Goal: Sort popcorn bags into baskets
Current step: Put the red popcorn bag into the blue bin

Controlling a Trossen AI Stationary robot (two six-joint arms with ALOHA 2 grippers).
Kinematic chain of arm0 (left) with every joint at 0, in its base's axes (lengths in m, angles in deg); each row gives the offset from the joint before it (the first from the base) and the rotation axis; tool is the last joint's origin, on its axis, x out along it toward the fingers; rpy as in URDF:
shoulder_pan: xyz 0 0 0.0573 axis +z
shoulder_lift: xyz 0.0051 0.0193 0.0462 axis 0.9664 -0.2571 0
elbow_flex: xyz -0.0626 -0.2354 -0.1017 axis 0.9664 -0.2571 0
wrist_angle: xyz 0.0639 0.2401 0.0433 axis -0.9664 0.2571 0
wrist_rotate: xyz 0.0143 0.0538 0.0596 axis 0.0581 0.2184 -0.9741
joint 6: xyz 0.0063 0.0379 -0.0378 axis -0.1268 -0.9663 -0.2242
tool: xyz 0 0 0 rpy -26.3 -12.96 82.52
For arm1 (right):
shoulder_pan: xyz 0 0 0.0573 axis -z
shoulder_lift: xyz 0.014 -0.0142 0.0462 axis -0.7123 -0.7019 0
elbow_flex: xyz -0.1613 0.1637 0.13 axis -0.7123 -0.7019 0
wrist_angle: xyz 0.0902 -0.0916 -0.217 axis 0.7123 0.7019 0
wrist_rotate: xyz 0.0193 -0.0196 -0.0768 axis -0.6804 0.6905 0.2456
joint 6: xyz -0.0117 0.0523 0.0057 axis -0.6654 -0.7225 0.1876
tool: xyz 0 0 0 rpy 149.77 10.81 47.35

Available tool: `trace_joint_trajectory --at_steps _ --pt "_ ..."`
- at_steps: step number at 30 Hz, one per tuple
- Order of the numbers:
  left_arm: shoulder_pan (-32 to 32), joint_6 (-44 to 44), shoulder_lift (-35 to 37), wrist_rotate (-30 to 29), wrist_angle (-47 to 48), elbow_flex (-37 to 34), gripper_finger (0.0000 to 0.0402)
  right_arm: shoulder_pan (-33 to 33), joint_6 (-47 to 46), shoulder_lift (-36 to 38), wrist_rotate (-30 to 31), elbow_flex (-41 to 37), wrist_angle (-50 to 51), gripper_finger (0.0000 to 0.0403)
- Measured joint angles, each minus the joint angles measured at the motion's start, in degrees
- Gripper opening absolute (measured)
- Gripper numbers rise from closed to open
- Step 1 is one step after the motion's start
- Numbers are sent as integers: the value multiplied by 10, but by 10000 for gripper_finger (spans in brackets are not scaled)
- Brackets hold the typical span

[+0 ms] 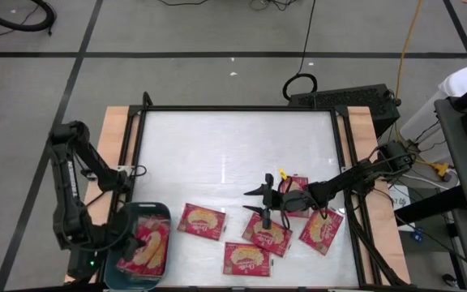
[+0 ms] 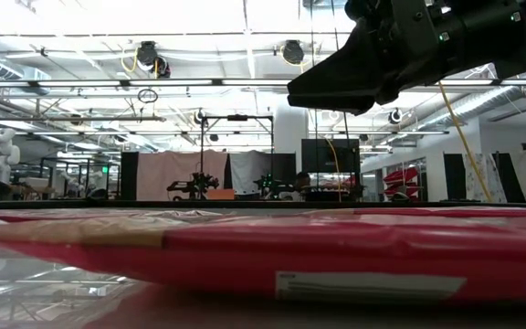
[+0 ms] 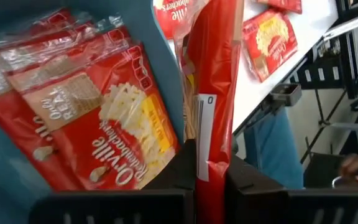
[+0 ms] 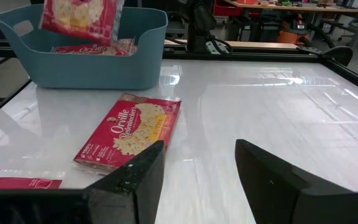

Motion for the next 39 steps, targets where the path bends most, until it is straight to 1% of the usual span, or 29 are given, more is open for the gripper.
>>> trace_joint_trajectory --at_steps 4,9,14,21,27,31,36,39 --pt "8 -6 -11 2 -14 0 25 0 0 0 0 0 0 187" --pt "11 -5 -11 71 -14 0 42 0 -1 0 0 0 0 187" --pt "17 -4 -11 73 11 0 39 0 -2 0 0 0 -4 187" --pt "36 -23 -11 74 21 0 41 -3 -17 0 -2 0 -9 187" --pt "36 -40 -11 92 28 0 44 -20 -17 0 -2 0 -20 187" --pt "37 -52 -11 102 43 0 70 -33 -17 0 -2 0 -41 187" --pt "37 -60 -11 102 86 0 133 -54 -17 0 -1 0 -70 187" --pt "37 -60 -7 102 119 0 162 -67 -24 0 2 0 -91 187"
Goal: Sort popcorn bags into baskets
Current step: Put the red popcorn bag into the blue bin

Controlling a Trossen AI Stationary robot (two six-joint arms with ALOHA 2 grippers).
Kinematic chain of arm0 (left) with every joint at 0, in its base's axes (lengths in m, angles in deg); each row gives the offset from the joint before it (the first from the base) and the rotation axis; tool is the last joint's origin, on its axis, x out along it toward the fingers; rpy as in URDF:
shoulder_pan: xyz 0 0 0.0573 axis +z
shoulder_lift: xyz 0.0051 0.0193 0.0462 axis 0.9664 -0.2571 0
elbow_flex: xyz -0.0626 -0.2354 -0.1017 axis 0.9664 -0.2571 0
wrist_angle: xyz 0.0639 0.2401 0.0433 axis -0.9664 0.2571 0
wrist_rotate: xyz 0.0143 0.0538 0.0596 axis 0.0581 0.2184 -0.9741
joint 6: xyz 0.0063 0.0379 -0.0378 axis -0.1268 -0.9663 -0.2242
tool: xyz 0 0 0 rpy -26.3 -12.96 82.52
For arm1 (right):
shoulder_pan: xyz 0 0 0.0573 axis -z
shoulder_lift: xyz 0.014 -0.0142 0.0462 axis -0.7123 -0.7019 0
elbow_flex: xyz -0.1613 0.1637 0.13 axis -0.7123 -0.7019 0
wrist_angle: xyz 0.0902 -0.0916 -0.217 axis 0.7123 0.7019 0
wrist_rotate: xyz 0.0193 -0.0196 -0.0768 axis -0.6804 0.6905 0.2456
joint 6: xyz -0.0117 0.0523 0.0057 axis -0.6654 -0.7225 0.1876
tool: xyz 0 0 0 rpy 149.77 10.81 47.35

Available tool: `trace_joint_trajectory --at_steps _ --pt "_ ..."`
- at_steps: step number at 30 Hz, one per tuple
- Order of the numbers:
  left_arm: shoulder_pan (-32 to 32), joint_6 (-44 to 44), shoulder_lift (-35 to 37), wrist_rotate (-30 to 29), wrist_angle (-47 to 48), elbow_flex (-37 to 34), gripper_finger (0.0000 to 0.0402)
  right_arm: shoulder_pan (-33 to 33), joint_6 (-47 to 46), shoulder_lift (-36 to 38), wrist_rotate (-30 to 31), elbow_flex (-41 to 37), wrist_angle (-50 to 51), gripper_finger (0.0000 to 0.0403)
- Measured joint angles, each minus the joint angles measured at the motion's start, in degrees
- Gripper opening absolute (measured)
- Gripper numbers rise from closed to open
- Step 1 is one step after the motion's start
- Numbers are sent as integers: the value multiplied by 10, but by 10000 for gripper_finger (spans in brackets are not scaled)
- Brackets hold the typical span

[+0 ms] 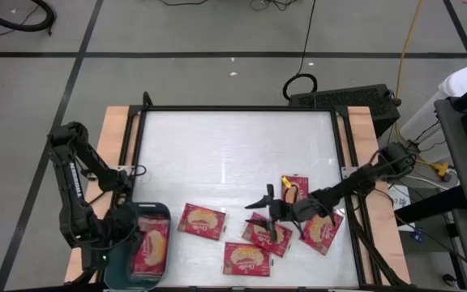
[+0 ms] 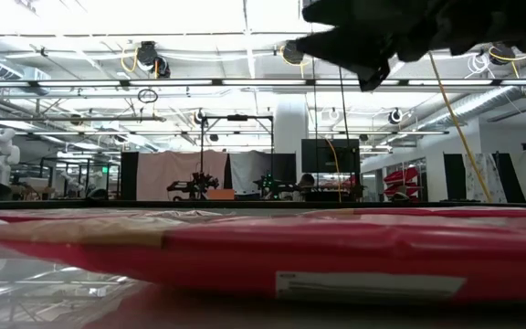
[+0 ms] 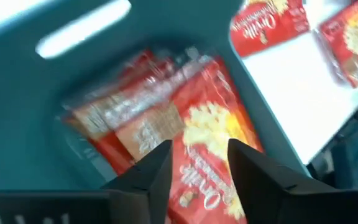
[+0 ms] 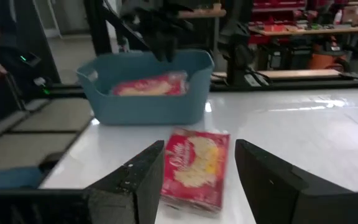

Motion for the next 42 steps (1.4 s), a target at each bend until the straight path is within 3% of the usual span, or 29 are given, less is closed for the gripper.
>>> trace_joint_trajectory --at_steps 7,13,18,23,26,30,34,39,42 --pt "12 -49 48 -13 34 0 168 -27 -44 0 58 0 -3 187" --pt "46 -210 85 -157 24 1 146 -30 -78 0 71 20 18 187" --pt "83 -338 92 -305 13 1 135 -29 -88 0 145 103 217 187" --pt "134 -416 85 -400 3 1 133 -17 -123 0 147 207 474 187" --pt "170 -470 73 -417 -20 1 133 -10 -131 0 131 240 535 187" --pt "213 -539 46 -417 -60 1 133 1 -140 -6 100 244 533 187" --pt "244 -575 22 -417 -92 1 133 18 -171 -38 62 244 495 187" --pt "276 -605 1 -414 -119 1 133 45 -194 -102 -27 249 396 187" --pt "291 -611 -8 -403 -131 1 133 55 -164 -146 -50 263 379 187"
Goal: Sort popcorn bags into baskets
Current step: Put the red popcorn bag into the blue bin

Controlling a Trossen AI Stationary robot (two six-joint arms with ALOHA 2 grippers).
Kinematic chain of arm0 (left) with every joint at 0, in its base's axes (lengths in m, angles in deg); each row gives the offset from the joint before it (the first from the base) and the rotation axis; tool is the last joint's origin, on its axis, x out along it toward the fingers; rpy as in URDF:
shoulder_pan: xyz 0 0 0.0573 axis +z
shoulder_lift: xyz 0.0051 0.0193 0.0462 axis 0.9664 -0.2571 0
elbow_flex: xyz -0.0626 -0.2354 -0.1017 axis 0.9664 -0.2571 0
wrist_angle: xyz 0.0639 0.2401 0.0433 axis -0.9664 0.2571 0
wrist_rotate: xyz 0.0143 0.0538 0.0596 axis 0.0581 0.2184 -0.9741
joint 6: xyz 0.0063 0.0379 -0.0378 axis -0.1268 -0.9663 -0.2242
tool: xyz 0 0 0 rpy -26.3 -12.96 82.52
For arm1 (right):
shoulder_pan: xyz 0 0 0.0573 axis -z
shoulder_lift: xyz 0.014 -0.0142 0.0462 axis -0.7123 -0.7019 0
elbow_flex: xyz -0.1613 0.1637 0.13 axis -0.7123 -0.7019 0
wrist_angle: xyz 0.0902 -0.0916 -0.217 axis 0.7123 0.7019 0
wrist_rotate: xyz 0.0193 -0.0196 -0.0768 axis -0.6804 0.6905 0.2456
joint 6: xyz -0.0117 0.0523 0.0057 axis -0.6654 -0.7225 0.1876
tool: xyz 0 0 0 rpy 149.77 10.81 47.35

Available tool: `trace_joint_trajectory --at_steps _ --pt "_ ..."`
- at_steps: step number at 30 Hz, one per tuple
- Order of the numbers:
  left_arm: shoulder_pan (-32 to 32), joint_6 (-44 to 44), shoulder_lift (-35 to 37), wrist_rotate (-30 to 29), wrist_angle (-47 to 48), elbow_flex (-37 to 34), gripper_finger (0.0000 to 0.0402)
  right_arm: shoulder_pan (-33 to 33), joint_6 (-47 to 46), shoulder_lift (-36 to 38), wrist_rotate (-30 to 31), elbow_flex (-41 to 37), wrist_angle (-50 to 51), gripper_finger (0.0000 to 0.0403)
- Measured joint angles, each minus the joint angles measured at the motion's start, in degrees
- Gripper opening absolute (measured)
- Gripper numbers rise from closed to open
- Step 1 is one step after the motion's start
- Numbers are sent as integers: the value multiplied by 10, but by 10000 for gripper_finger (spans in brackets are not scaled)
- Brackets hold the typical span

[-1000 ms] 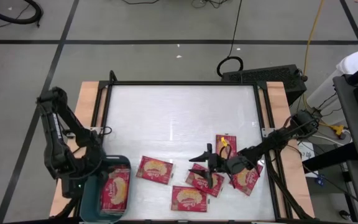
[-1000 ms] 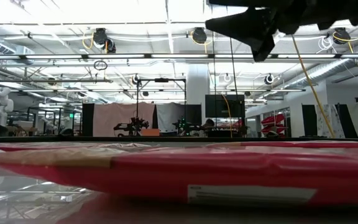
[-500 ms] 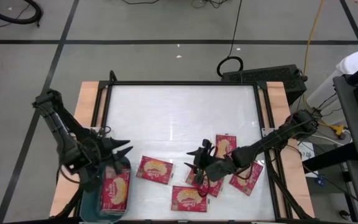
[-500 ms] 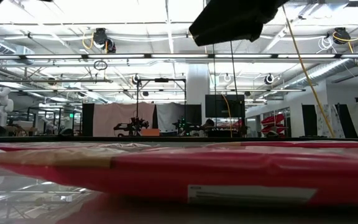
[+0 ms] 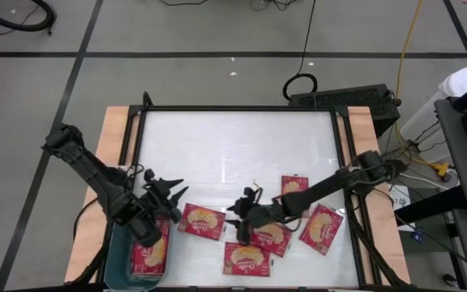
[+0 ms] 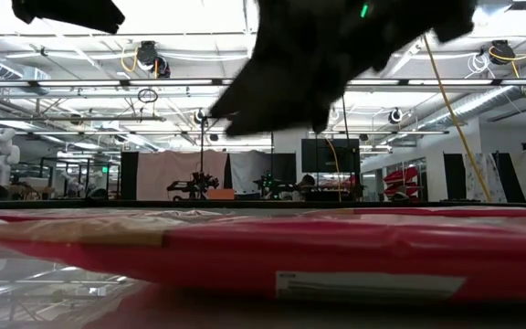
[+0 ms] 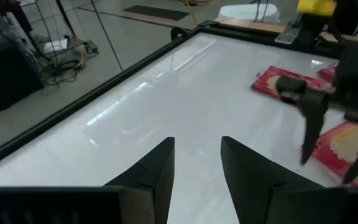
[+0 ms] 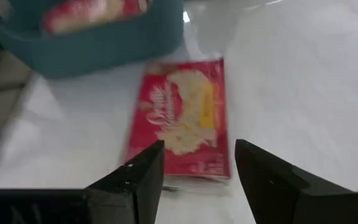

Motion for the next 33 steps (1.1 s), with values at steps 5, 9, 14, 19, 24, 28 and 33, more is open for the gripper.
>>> trace_joint_trajectory --at_steps 5,9,14,19,24,28,33 --pt "17 -28 -2 17 -31 0 133 -1 76 -58 -15 26 -1 187" --pt "23 -63 -2 23 -62 0 133 8 82 -76 -40 29 1 187" --pt "30 -92 -2 33 -91 0 133 15 104 -84 -28 28 20 188" --pt "36 -114 -2 33 -115 0 133 33 137 -84 -49 28 21 188" --pt "44 -130 -2 42 -131 0 133 57 132 -91 -124 28 21 167" --pt "48 -132 -2 43 -137 0 133 65 128 -109 -132 28 13 115" --pt "51 -137 -2 43 -146 -16 133 72 138 -120 -126 29 4 15"
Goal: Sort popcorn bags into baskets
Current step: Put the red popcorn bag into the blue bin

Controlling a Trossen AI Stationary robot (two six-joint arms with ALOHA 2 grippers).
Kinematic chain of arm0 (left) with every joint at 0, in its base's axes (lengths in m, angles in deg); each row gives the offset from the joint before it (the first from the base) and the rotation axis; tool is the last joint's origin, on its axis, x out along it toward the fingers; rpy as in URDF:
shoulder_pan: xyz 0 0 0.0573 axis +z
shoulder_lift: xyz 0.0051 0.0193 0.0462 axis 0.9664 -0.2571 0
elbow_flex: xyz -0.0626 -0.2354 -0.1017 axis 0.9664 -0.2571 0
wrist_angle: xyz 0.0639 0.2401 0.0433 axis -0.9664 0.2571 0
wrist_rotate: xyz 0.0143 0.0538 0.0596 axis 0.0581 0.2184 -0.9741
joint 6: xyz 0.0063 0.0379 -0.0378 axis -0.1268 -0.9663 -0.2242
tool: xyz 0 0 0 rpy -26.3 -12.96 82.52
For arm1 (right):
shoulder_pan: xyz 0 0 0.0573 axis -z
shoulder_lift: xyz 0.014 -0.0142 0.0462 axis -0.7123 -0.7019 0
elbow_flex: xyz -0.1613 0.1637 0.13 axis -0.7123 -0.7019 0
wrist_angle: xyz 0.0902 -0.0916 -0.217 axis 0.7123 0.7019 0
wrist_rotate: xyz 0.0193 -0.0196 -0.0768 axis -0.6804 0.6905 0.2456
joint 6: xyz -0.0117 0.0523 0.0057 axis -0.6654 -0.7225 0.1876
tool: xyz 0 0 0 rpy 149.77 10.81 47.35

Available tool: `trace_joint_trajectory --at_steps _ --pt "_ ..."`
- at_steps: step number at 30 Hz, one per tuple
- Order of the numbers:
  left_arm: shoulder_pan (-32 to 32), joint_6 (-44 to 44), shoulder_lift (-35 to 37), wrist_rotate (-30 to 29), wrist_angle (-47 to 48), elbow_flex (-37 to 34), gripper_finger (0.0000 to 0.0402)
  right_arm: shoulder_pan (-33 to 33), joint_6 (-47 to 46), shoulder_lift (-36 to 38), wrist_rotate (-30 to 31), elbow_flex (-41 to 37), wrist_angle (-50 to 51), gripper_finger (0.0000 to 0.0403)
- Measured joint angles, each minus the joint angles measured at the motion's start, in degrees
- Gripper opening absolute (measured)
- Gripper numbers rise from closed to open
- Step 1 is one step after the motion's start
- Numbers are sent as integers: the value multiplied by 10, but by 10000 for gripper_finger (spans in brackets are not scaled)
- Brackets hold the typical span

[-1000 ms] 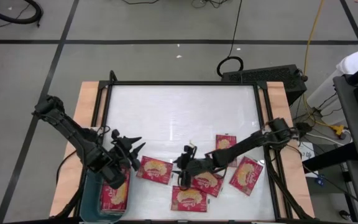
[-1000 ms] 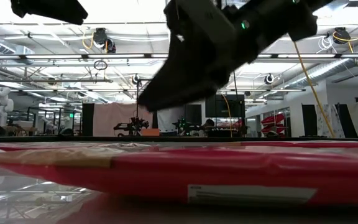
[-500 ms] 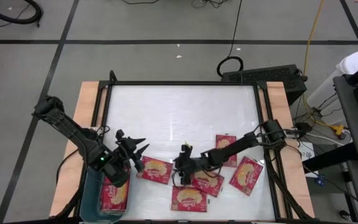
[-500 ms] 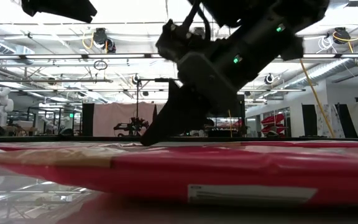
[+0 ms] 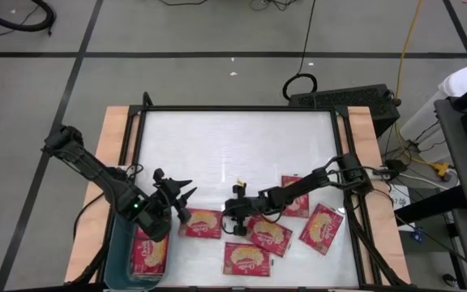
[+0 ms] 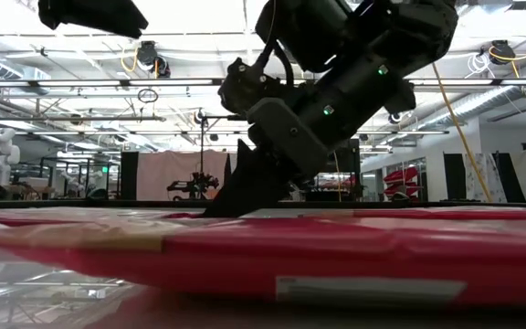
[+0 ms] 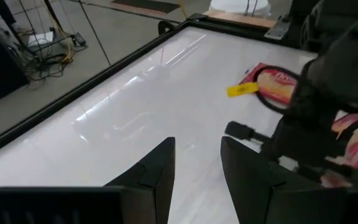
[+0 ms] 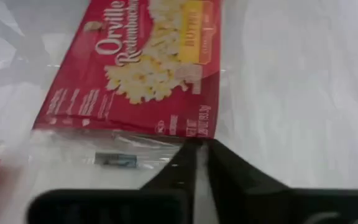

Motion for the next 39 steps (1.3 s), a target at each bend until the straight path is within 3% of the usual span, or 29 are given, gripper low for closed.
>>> trace_joint_trajectory --at_steps 6,9,15,25,29,34,39 --pt "29 14 0 43 -16 -35 133 3 58 36 53 -3 33 9" --pt "48 -12 0 80 -73 -56 134 4 90 68 90 -3 45 2" --pt "99 -117 0 216 -211 -82 141 -3 138 126 103 -3 78 1" --pt "178 -182 0 394 -282 -113 234 -18 196 177 139 -3 73 0" --pt "185 -194 0 414 -295 -126 252 -21 214 181 147 -3 63 0" --pt "187 -230 0 435 -371 -159 245 -21 224 182 146 -3 57 0" --pt "187 -250 0 443 -426 -182 187 -21 226 182 147 -3 50 0"
